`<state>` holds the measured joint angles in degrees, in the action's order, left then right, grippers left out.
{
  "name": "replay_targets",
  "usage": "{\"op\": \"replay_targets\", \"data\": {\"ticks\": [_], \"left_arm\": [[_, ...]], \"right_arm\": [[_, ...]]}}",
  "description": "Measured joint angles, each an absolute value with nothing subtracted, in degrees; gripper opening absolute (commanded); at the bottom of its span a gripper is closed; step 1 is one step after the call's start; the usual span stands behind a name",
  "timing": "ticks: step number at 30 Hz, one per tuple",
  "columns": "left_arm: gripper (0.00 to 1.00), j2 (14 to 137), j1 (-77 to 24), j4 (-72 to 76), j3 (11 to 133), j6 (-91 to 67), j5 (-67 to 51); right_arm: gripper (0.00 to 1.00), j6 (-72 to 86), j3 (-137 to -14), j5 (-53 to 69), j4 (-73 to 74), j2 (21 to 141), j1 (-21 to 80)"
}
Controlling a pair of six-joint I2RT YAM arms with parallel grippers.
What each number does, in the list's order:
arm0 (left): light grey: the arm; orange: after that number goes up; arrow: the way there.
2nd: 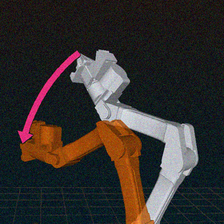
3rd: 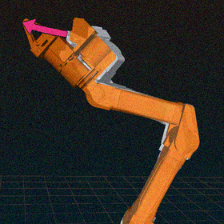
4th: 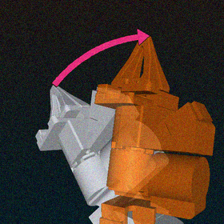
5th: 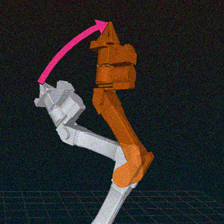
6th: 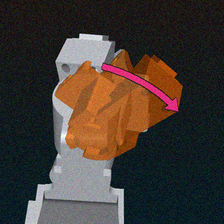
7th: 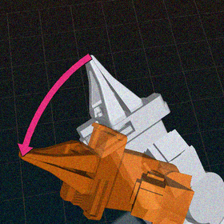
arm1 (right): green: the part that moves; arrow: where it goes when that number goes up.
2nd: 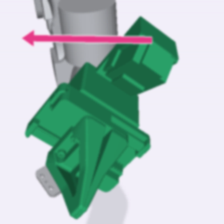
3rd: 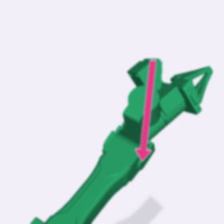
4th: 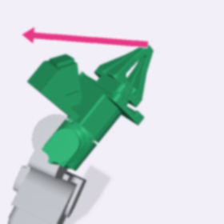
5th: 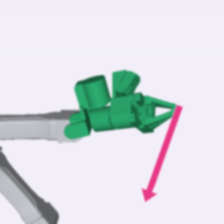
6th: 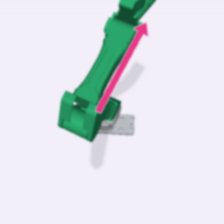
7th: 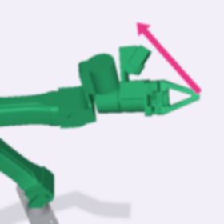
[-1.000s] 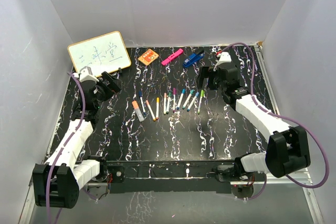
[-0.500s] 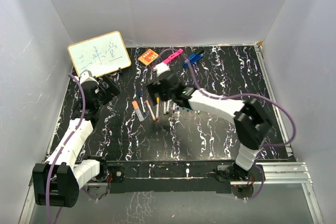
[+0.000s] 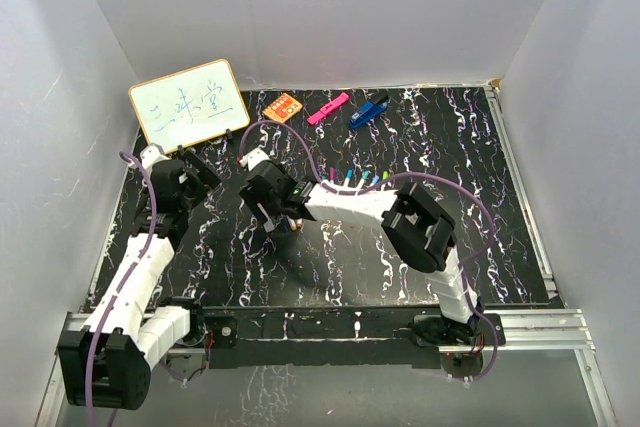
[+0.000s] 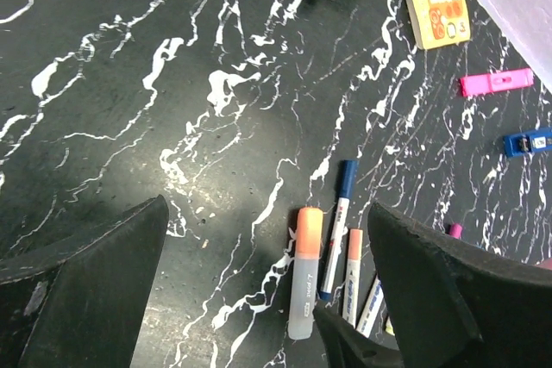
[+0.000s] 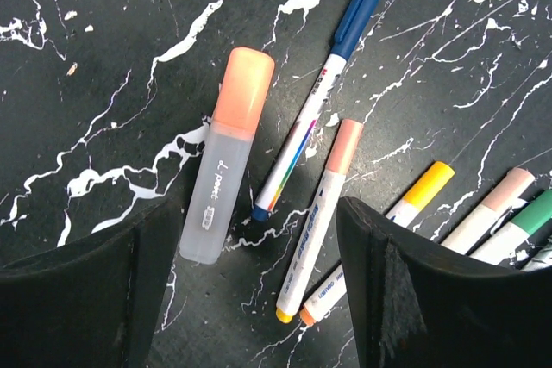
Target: Open the pen caps
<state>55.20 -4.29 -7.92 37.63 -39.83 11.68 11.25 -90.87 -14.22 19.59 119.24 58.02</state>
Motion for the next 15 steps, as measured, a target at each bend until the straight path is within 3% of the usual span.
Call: {"op": "replay_targets", "data": {"ticks": [15], "left_arm": [[0.98,51.1,-4.0,-14.0,38.6,-42.2,19.6]], "right_arm": [[0.56,11.3,-96.6,-12.2,20.0,125.2,58.2]]}}
